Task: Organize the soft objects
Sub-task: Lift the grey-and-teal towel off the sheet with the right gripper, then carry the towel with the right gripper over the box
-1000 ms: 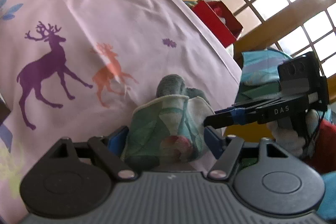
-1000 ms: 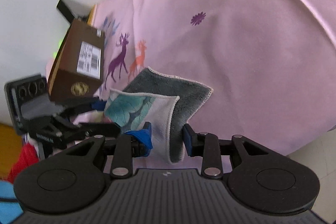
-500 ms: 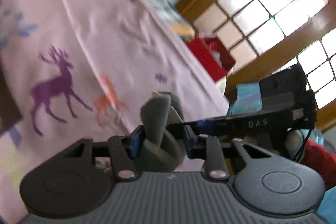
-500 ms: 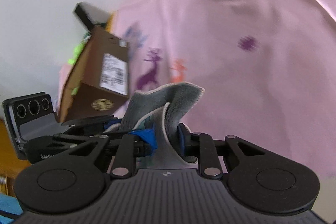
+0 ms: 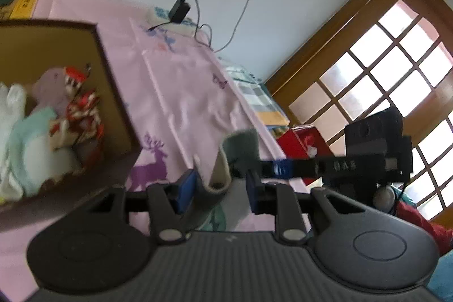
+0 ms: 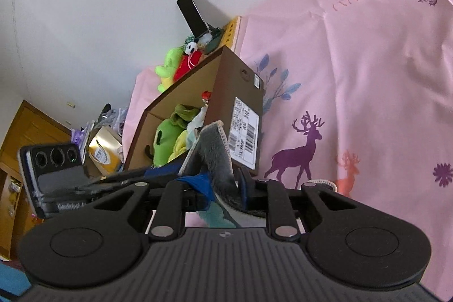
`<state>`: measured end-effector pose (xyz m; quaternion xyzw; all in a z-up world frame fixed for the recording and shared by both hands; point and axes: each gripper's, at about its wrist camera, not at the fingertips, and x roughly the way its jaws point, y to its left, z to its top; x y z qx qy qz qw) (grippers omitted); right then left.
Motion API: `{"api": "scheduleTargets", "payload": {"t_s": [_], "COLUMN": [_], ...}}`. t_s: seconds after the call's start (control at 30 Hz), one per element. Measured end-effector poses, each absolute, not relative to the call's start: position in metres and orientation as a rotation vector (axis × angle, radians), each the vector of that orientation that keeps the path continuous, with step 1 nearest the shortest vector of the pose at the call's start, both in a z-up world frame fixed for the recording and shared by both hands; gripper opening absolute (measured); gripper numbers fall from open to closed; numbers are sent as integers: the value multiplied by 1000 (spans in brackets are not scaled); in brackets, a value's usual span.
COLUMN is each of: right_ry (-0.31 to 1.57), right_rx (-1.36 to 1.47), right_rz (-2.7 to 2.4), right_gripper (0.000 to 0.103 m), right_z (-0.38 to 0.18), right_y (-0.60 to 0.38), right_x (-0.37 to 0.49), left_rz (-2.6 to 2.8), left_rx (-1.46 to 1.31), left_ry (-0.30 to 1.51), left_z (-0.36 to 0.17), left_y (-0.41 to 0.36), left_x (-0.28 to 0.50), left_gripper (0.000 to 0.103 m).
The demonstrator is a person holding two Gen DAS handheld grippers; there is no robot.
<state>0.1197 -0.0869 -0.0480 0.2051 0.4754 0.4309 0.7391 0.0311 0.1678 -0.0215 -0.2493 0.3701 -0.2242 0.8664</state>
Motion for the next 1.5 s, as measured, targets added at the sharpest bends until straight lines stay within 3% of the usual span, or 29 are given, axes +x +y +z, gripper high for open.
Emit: {"api": "scheduleTargets", "payload": {"t_s": [0.07,0.13,0.17,0.2,0.83,0.93,1.0,1.07,1.2,1.5], "right_ry": [1046,1061,1074,1084,1161,1171,1190,1188,1272,1209], "right_rx": [410,382,377,372,-7,24,59,85,267,372], "right_rz": [900,870,851,836,903,904,903,898,898,1037], "right_gripper": [2,2,6,7,13,13,14,14,10,6], "right_z": [-52,-61,-67,-72,-99,-109,-116,-115,-122,-83], "right_y": [-84,-85,-86,-88,-122,-113,-107,-106,-116,-103], "right_x": [122,126,128,131,116,118,119,121,128,113], "left_rz": [-456,-439,-431,-421,-472,-417,-385,-361,-337,-359], "left_rx": [-518,-519,-517,-511,-399,-411,-443,-480,-503,-575], "left_ry": [797,816,824,835,1086,1039,1021,1006,985,801], "left_z": [-28,-36,-40,-44,-123,-122,-122,-123,-119,-64], "left_y": [167,169,171,172,117,109,108,108,105,118], "left_x": [28,25,23,21,12,22,28,33,35,25], "left_gripper": [24,35,60,71,72,65,48,37,22,20]}}
